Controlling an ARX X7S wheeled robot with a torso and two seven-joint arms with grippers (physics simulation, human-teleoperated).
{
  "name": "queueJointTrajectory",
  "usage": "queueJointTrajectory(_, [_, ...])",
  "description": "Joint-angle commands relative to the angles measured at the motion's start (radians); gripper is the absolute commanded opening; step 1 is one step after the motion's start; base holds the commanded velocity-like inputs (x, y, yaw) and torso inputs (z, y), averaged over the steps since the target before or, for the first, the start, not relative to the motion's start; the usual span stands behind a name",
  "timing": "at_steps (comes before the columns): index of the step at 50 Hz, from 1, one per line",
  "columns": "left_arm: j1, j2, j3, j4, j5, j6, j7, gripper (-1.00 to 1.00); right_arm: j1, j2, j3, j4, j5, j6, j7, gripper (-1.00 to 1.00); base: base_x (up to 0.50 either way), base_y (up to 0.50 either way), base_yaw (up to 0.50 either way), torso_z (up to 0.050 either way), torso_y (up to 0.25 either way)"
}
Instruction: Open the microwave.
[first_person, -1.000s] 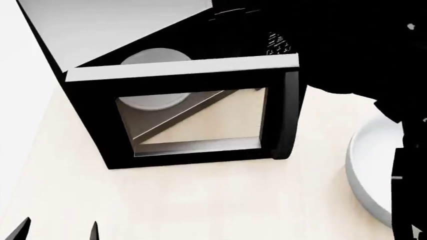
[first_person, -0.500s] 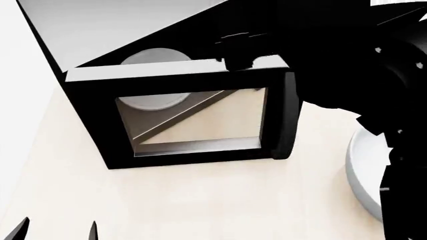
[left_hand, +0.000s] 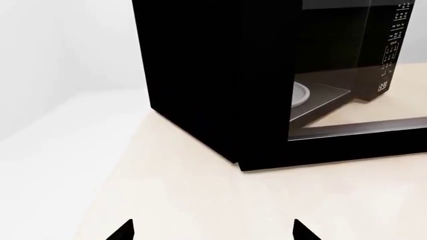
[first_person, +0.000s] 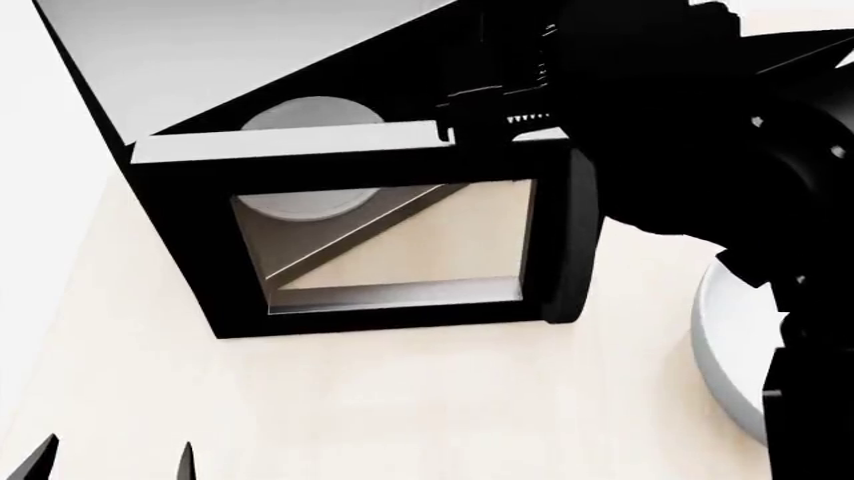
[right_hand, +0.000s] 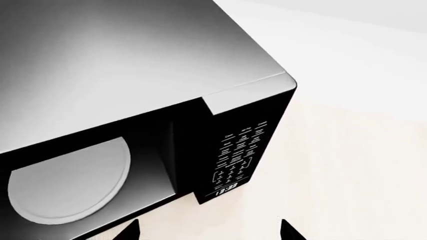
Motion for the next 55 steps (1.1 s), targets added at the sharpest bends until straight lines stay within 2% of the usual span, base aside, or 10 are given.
queueJointTrajectory(1, [0.001, -0.002, 0.002, 0.002, 0.001, 0.001, -0.004, 1.00, -0.027, 0.013, 0.004, -0.003, 0.027, 0.011, 0.011, 1.00, 0.00, 0.00, 0.00, 0.000, 0.000])
queueJointTrajectory(55, [-0.002, -0.012, 0.010, 0.007, -0.006, -0.001, -0.016, 1.00, -0.262, 0.086, 0.105, -0.278, 0.223, 0.025, 0.122, 1.00, 0.00, 0.00, 0.00, 0.000, -0.002])
